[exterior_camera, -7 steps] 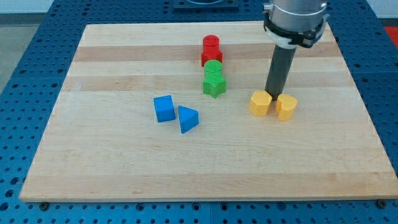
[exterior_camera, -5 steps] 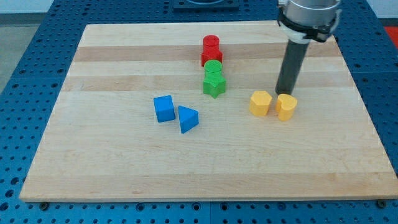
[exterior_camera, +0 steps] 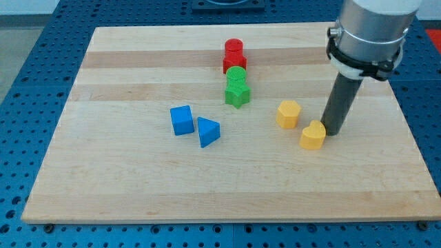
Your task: Move yellow heart below the yellow hexagon
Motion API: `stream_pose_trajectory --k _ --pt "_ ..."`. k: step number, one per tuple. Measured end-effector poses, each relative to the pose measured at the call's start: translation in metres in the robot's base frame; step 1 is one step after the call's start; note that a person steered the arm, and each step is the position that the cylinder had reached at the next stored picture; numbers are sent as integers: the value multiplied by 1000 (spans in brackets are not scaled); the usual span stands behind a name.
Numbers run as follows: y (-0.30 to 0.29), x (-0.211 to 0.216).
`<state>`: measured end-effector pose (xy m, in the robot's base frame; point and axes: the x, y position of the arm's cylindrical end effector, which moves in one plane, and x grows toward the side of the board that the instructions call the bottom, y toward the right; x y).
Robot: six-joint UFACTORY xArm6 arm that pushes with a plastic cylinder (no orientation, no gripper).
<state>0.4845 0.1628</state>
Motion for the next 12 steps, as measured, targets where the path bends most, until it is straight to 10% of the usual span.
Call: stream_pose_trajectory --k 12 --pt "-73 50"
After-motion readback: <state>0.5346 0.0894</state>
